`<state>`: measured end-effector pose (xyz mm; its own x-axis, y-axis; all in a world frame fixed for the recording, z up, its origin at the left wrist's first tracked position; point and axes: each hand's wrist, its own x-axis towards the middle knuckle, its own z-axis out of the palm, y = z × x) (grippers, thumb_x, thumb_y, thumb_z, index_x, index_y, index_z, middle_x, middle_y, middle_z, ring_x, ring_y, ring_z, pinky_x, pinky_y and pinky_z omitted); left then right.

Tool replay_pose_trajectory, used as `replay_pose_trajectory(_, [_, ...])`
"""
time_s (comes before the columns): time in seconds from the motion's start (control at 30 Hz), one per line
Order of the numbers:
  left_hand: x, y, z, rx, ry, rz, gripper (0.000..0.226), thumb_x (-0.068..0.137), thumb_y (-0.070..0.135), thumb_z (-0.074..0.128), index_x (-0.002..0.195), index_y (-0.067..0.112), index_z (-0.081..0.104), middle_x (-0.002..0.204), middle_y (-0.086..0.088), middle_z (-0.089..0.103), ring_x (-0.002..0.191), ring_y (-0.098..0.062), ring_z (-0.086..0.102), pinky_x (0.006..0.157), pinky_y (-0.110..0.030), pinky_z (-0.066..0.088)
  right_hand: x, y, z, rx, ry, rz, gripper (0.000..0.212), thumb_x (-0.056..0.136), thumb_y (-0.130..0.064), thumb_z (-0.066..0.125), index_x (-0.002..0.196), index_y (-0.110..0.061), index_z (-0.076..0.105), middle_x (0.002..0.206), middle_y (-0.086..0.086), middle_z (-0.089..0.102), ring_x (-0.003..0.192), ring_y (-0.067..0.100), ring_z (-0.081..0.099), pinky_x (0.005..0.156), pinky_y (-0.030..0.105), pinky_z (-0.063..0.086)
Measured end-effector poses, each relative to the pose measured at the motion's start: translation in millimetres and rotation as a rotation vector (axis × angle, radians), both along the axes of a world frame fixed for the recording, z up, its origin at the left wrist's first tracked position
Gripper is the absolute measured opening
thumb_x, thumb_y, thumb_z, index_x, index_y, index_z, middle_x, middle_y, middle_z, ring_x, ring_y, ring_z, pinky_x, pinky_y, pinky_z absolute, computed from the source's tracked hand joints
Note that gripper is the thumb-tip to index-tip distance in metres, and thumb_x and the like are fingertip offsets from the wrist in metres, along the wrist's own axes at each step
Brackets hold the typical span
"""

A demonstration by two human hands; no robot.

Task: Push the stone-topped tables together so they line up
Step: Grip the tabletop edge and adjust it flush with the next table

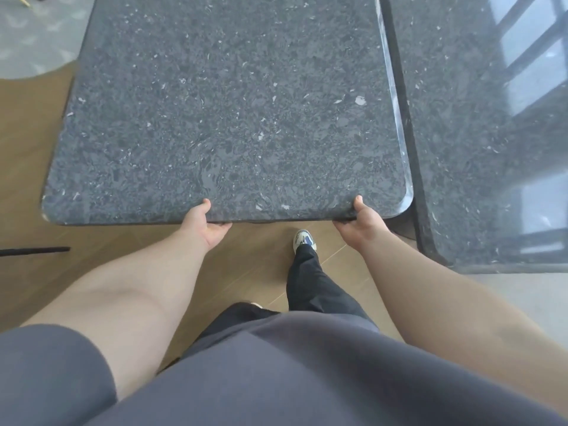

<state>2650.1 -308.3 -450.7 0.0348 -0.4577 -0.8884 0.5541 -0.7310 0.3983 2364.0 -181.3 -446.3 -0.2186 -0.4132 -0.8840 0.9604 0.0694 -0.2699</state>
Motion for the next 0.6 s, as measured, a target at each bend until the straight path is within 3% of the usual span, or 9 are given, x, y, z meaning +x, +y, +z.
replay_pose_trajectory(0.27, [12.3, 12.9, -3.5, 0.025, 0.027, 0.015, 0.035, 0.099, 0.021, 0.059, 0.132, 0.009, 0.054, 0.129, -0.014, 0.063, 0.117, -0.032, 0.062, 0.105, -0.051, 0.047, 5.7, 17.3, -8.0, -0.003, 0.002, 0.03, 0.044, 0.101, -0.032, 0.055, 0.134, -0.003, 0.05, 0.126, 0.016, 0.063, 0.112, 0.031, 0.063, 0.096, 0.043, 0.051])
replay_pose_trajectory(0.5, [8.8, 13.1, -6.8, 0.018, 0.015, -0.012, 0.029, 0.102, 0.026, 0.054, 0.125, 0.008, 0.055, 0.126, -0.014, 0.063, 0.119, -0.03, 0.06, 0.103, -0.047, 0.048, 4.9, 16.9, -21.7, 0.004, -0.003, -0.014, 0.049, 0.101, -0.032, 0.053, 0.14, -0.003, 0.048, 0.13, 0.014, 0.063, 0.116, 0.028, 0.063, 0.079, 0.041, 0.055])
replay_pose_trajectory(0.6, [11.4, 13.0, -6.3, 0.034, 0.006, 0.005, 0.032, 0.102, 0.026, 0.055, 0.128, 0.008, 0.054, 0.125, -0.014, 0.064, 0.116, -0.029, 0.062, 0.104, -0.047, 0.048, 5.1, 17.5, -22.7, -0.009, -0.032, -0.013, 0.048, 0.1, -0.031, 0.055, 0.137, -0.002, 0.05, 0.129, 0.014, 0.065, 0.116, 0.028, 0.064, 0.081, 0.04, 0.055])
